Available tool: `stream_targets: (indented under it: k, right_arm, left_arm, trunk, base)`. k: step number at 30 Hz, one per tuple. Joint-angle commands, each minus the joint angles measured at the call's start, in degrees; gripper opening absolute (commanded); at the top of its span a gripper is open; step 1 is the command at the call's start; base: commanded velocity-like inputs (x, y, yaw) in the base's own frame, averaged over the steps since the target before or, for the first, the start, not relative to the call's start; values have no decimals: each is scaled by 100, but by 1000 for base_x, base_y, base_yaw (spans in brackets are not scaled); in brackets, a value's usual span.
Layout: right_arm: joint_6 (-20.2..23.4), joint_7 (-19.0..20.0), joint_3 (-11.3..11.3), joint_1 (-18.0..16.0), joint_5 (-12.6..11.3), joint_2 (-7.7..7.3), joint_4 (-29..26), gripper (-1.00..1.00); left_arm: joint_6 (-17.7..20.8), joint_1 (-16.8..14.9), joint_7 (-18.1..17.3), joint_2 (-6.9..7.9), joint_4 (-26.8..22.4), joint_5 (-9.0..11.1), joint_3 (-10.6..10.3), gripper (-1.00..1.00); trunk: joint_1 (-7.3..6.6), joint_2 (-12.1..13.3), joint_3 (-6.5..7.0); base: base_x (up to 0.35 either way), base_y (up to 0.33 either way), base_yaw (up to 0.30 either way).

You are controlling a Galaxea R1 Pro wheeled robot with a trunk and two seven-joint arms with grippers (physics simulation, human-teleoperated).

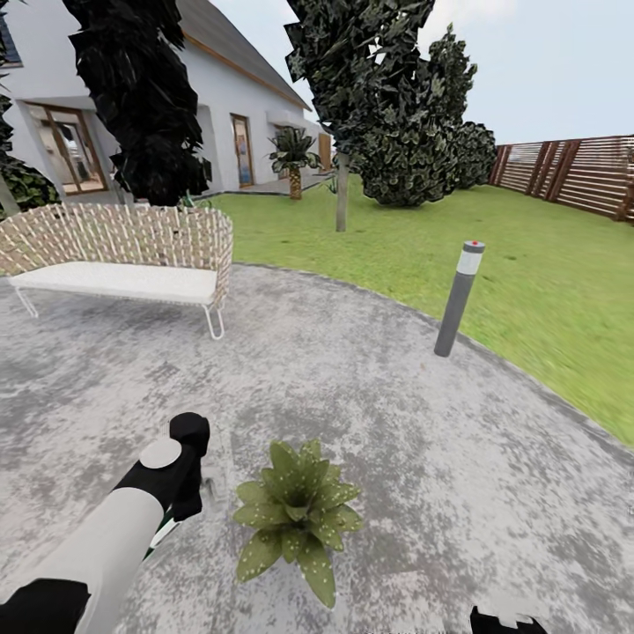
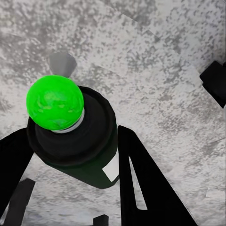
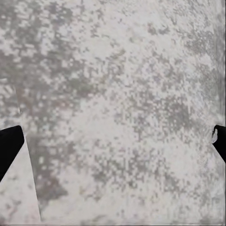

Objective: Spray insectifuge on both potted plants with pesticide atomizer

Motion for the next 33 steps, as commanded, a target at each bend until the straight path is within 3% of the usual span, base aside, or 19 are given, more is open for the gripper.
stream_targets:
  k: [1, 12, 20, 29, 33]
  right_arm:
    - [-19, -23, -47, -6, 60, 0, 11, 100]
    - [-19, -20, -41, -6, 60, 0, 13, 100]
    - [-19, -22, -39, -6, 60, 0, 11, 100]
    - [-26, -15, -39, -5, 77, 0, 15, 100]
    - [-22, -14, -39, -6, 73, 0, 14, 100]
  left_arm:
    - [62, -3, -47, 10, -7, -23, -23, -100]
    - [83, -17, -47, 65, -7, -23, 13, -100]
    - [98, -10, -47, 67, -7, -23, 1, -100]
    - [107, 1, -47, 64, -7, -26, -2, -100]
    - [107, 0, -47, 131, -7, -25, 30, -100]
  trunk:
    - [-1, -2, -5]
    - [-1, -2, -5]
    - [-1, -2, -5]
    - [-1, -2, -5]
    - [-1, -2, -5]
  base:
    - [5, 6, -300]
    - [1, 3, -300]
    - [-1, 268, -298]
    - [-93, 294, -39]
    - [-4, 294, 0]
